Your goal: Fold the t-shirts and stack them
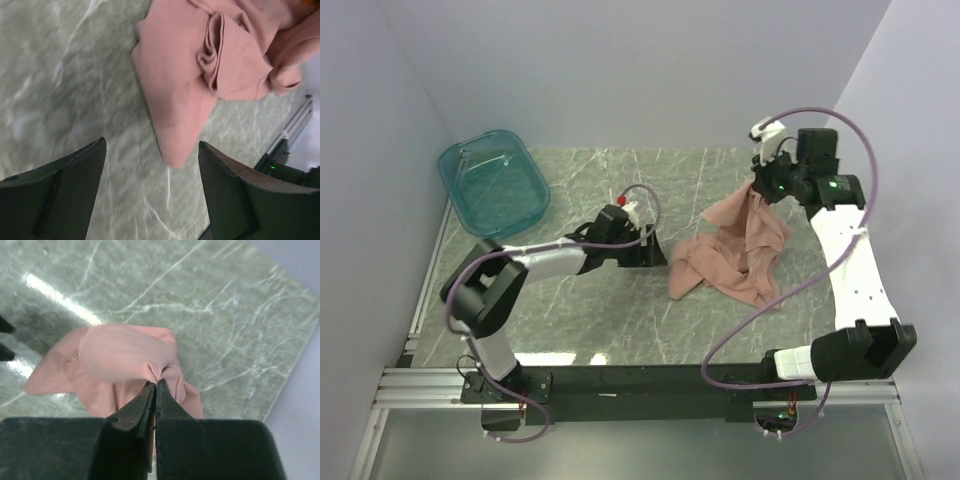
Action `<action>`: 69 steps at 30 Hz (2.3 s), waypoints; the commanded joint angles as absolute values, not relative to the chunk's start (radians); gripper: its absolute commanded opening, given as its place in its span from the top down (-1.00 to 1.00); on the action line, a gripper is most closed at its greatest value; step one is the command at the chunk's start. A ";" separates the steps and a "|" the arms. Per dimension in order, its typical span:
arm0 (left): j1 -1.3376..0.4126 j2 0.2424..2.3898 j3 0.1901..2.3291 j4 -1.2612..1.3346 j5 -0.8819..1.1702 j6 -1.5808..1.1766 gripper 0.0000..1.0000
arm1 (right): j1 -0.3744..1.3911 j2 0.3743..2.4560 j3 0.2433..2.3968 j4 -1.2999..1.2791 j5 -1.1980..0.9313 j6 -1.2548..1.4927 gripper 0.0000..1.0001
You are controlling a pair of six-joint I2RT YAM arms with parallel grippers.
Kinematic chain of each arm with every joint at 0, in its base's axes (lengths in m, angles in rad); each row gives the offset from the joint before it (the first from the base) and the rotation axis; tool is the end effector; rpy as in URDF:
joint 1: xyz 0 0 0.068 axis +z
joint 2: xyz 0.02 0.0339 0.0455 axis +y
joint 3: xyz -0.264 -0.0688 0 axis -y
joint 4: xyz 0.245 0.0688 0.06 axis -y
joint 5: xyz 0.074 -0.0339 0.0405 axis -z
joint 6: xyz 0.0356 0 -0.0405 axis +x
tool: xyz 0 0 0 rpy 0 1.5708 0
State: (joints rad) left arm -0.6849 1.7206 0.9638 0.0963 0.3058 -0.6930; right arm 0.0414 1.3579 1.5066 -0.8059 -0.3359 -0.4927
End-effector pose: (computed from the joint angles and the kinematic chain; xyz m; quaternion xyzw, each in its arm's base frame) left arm 0.2751 -0.2385 0.1837 0.0634 0.8880 -0.3818 0.2484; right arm 0.2821 0.0234 0.4014 -0.3046 0.8340 0.0489 0.4574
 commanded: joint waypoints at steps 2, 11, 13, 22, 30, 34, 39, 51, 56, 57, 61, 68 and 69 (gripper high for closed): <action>-0.719 1.837 1.094 0.075 0.328 -0.606 -0.58 | -0.027 1.273 1.603 -0.819 -0.434 -0.479 1.00; -0.790 1.999 1.258 -0.023 0.330 -0.569 -0.23 | -0.092 1.221 1.654 -0.793 -0.445 -0.425 1.00; -0.790 2.009 1.282 -0.041 0.316 -0.565 0.09 | -0.097 1.218 1.669 -0.788 -0.446 -0.410 1.00; -0.770 1.718 1.178 -0.106 0.085 -0.534 0.99 | -0.120 1.242 1.885 -0.773 -0.454 -0.364 1.00; -0.713 1.274 1.014 -0.201 -0.116 -0.465 0.99 | -0.159 1.259 2.049 -0.660 -0.460 -0.247 1.00; -0.712 1.071 0.948 -0.247 -0.156 -0.440 0.99 | -0.195 1.259 2.071 -0.617 -0.491 -0.186 1.00; -0.713 0.919 0.853 -0.319 -0.031 -0.469 0.99 | -0.242 1.238 1.958 -0.646 -0.529 -0.204 1.00; -0.951 0.977 0.589 -0.271 0.400 -0.831 0.42 | -0.299 1.228 1.226 -0.726 -0.304 -0.511 0.99; -0.985 0.931 0.673 -0.449 0.164 -0.812 -0.47 | -0.403 1.330 1.175 -0.771 -0.300 -0.538 -0.17; -0.982 0.920 0.717 -0.465 0.106 -0.789 -0.60 | -0.410 1.345 1.178 -0.775 -0.316 -0.540 -0.26; -0.866 0.960 0.778 -0.396 0.038 -0.723 -0.94 | -0.410 1.365 1.193 -0.821 -0.483 -0.606 -0.51; -0.600 1.337 0.892 -0.158 0.282 -0.674 -0.64 | -0.333 1.560 1.272 -0.960 -0.638 -0.658 -0.53; -0.600 1.380 0.949 -0.155 0.294 -0.664 -0.60 | -0.318 1.590 1.261 -0.942 -0.577 -0.646 -0.52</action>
